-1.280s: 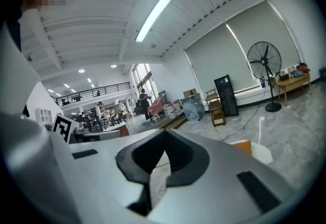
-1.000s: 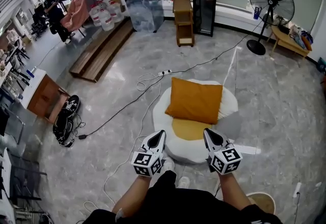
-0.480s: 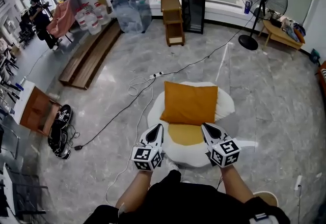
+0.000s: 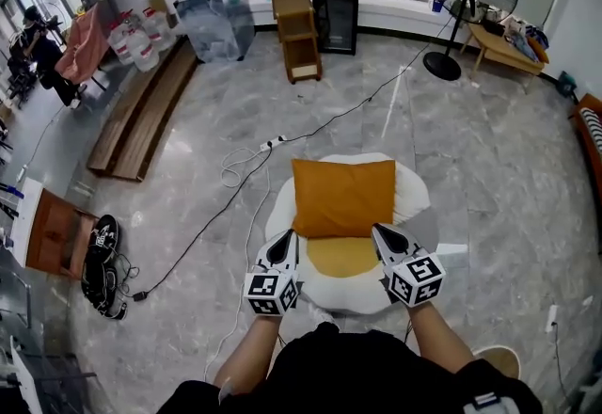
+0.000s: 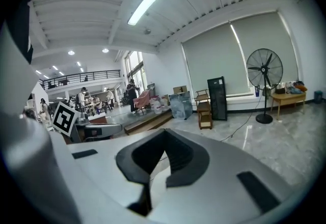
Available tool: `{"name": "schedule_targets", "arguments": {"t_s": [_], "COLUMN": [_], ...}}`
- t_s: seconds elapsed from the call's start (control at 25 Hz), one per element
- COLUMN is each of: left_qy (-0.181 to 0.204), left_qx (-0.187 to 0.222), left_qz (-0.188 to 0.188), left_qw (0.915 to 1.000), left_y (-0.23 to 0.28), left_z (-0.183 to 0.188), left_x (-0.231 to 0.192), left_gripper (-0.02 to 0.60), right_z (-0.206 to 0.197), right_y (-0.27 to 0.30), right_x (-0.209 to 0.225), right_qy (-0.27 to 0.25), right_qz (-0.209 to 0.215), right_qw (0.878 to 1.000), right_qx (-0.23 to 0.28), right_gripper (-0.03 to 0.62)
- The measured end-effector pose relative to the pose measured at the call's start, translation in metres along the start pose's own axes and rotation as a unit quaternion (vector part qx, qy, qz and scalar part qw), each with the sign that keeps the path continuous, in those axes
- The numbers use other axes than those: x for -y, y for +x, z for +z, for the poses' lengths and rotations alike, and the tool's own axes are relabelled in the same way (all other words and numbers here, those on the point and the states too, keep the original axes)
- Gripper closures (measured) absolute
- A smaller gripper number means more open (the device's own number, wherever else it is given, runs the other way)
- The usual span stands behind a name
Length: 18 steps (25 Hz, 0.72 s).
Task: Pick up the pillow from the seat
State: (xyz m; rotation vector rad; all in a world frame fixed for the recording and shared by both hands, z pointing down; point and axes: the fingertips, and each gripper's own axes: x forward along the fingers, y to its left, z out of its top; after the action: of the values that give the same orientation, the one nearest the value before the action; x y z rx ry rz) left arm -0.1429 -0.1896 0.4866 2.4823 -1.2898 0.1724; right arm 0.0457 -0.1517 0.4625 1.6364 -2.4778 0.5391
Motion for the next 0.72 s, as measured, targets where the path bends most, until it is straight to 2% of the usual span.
{"name": "schedule_targets", "arguments": {"t_s": [0.16, 0.36, 0.6, 0.72], "left_qy": [-0.007, 0.004, 0.011, 0.006], "left_qx": [-0.013, -0.031, -0.066, -0.082], "left_qz": [-0.016, -0.029, -0.027, -0.030], "left_qw": [0.9998, 0.9991, 0.9974, 0.9962], "left_y": [0.024, 0.052, 0.088, 0.108], "left_z": [-0.002, -0.010, -0.038, -0.057], "left_x": [-0.010, -0.014, -0.021, -0.028], "left_gripper": [0.571, 0.571, 0.571, 0.571], "right_z": [-0.004, -0.019, -0.046, -0.069], "right_y": [0.011, 0.026, 0.044, 0.056], "right_x": [0.019, 0.045, 0.083, 0.105], "right_qy": [0.010, 0.030, 0.051, 0.060], "right_qz": [-0.028, -0.045, -0.060, -0.068], "right_qw": [1.000, 0.998, 0.996, 0.993], "right_qx": [0.002, -0.018, -0.042, -0.069], "right_gripper": [0.588, 0.588, 0.588, 0.588]}}
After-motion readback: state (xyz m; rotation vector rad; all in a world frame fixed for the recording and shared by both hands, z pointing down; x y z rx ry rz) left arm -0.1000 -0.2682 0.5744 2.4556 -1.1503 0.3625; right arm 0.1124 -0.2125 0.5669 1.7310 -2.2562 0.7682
